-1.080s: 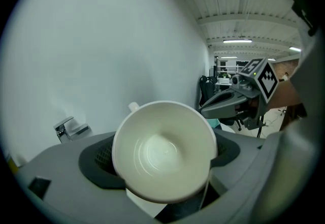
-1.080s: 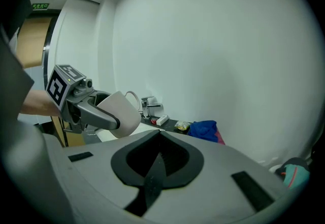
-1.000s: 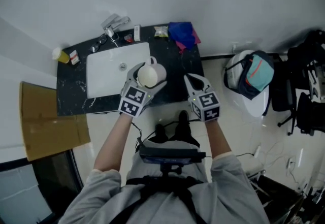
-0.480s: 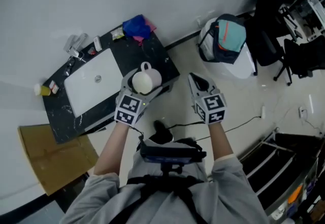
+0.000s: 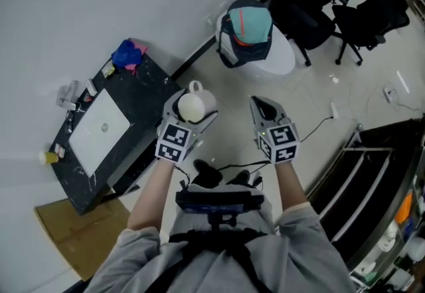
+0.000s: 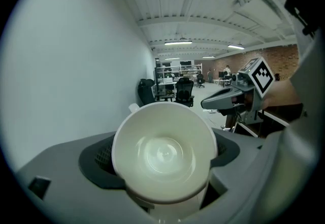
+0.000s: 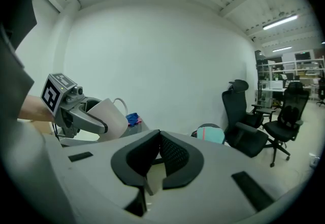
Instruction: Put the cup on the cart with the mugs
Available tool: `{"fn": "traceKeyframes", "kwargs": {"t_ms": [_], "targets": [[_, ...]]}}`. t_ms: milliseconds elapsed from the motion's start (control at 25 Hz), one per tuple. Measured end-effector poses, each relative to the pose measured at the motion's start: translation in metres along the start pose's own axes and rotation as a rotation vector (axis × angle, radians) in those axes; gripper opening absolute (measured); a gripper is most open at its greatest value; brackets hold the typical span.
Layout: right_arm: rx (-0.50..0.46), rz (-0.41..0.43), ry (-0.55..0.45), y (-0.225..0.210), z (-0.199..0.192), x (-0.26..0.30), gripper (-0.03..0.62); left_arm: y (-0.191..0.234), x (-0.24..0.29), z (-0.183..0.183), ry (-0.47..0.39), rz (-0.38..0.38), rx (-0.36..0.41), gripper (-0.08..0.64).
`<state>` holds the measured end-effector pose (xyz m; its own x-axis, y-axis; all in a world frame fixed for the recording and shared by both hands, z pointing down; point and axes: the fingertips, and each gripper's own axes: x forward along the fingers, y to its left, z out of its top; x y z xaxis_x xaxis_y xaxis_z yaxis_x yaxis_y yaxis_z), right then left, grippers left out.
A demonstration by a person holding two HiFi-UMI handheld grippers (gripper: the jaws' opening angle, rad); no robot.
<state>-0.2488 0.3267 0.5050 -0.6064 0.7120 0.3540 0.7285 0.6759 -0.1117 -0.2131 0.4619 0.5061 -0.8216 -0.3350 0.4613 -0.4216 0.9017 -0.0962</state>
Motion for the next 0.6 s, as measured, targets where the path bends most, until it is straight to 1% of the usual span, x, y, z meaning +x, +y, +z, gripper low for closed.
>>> {"fn": "traceKeyframes", "kwargs": {"t_ms": [240,480,600], "targets": [[0.049,-0.144,-0.034,-0.068,-0.014,-0.074,0.002,-0.08,0.047,0.038,-0.032,-0.128,0.072,0.456],[0.108,-0.313,-0.072,-0.126,-0.03,-0.159,0.002,-0.171,0.092,0.076,-0.072,-0.301,0.151,0.456],[0.144,-0.417,-0.088,-0.153,-0.041,-0.202,0.002,-0.222,0.112,0.099,-0.092,-0.412,0.206,0.456]]}}
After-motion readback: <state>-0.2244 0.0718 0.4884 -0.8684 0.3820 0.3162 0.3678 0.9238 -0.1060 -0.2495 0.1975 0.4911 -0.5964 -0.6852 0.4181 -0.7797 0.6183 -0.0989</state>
